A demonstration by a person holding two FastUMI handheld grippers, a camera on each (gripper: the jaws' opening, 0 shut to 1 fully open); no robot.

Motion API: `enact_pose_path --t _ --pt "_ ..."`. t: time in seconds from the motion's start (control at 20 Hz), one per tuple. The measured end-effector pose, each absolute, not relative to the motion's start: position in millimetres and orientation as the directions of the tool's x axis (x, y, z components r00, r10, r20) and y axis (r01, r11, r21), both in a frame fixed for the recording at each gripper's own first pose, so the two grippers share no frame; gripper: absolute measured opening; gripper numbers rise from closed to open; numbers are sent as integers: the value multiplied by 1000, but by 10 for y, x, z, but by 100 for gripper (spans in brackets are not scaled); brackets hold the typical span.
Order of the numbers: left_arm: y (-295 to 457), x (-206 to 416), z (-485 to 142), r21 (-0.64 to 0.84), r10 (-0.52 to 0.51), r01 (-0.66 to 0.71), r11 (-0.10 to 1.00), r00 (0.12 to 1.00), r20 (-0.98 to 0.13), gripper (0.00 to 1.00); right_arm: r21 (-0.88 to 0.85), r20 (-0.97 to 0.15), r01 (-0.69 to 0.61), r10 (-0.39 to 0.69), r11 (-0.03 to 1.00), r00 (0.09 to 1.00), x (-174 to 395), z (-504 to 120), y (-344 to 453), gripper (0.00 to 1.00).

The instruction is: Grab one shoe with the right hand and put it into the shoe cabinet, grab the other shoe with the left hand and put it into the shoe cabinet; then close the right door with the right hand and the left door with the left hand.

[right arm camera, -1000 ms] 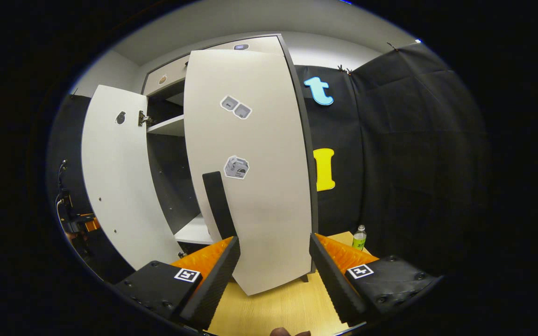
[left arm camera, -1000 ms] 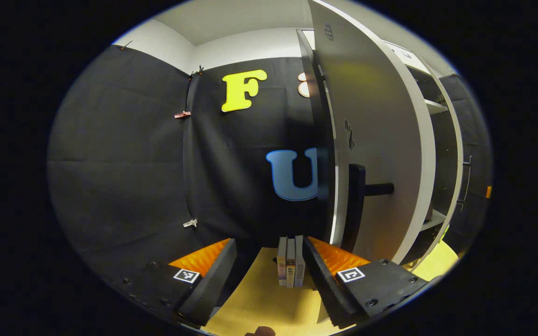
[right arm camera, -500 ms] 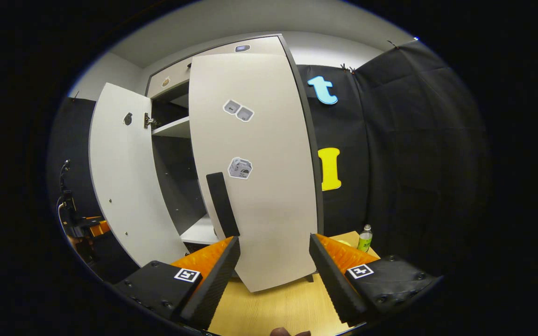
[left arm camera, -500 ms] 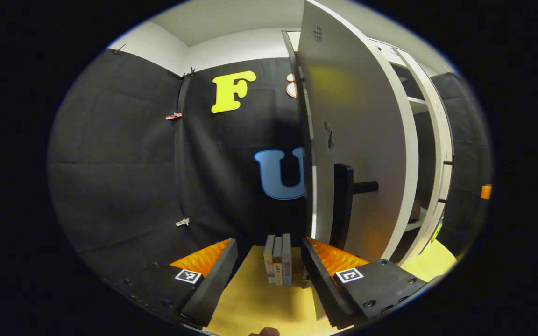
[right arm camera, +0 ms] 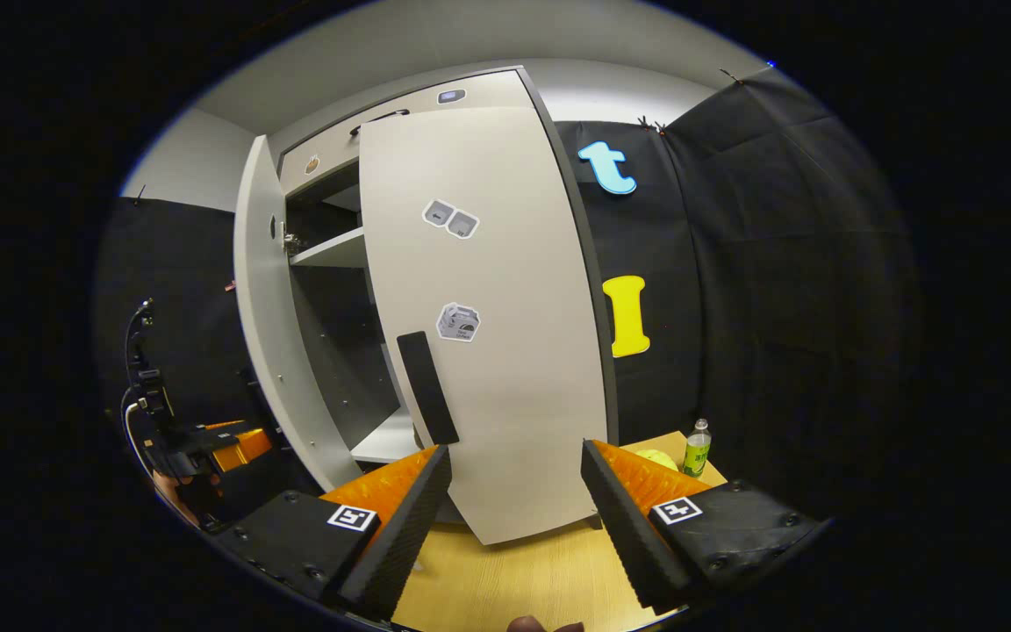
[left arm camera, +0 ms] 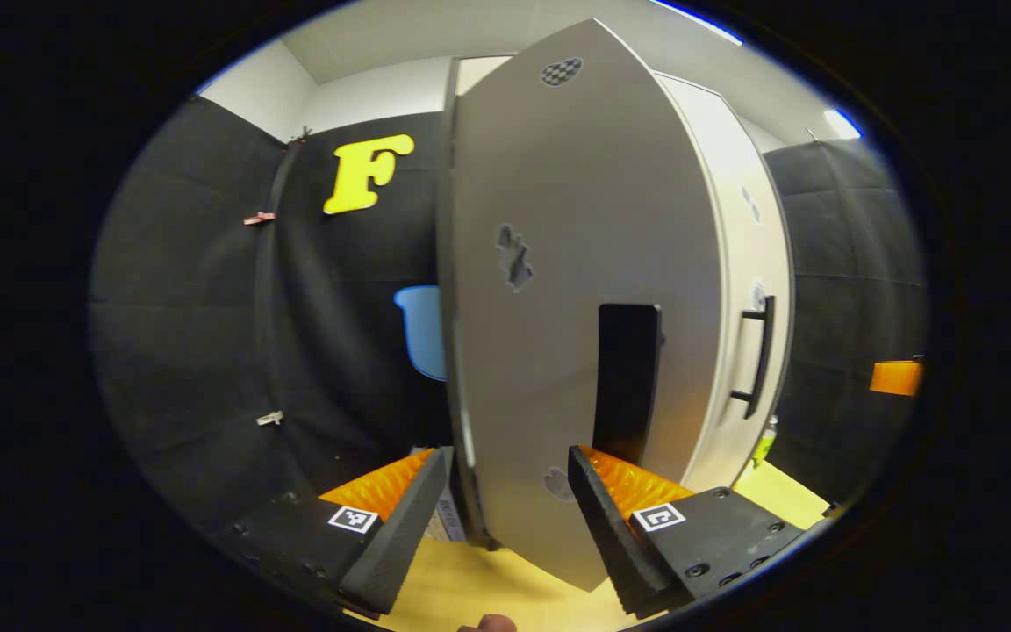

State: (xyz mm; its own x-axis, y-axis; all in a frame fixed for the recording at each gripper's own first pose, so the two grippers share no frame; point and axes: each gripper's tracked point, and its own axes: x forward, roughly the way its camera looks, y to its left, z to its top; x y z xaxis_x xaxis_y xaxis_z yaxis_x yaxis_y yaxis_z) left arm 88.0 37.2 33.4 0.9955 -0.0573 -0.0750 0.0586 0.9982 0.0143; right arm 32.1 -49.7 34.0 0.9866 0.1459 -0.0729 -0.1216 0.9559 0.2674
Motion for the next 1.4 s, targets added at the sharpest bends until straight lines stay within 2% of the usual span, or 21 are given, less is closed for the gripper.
enact_pose_path --t 0.1,0.15,0.2,0.45,0.5,0.55,0.6,1.4 --pt "230 851 325 17 -74 75 997 995 -73 95 256 -69 -125 147 959 987 312 356 -438 98" --pt "187 824 318 15 -78 79 997 994 -73 92 250 -68 -125 146 960 987 309 359 -409 98" --pt "165 798 287 10 -80 81 997 994 -74 96 247 -66 -125 146 961 987 304 353 -377 98" --pt "195 673 319 -7 -71 71 997 995 -63 96 219 -52 -141 156 966 986 317 415 -228 98" --pt "222 654 342 -7 -65 65 998 996 -55 100 215 -50 -144 158 966 986 318 420 -202 98" --pt "249 635 370 -10 -59 58 998 997 -49 100 213 -49 -148 162 966 986 320 435 -180 98" --pt "266 613 382 -14 -53 52 999 998 -46 96 211 -47 -150 163 966 986 311 444 -161 98" --pt "311 369 457 -24 -36 35 999 999 -34 96 172 -37 -144 153 974 988 378 519 -62 98"
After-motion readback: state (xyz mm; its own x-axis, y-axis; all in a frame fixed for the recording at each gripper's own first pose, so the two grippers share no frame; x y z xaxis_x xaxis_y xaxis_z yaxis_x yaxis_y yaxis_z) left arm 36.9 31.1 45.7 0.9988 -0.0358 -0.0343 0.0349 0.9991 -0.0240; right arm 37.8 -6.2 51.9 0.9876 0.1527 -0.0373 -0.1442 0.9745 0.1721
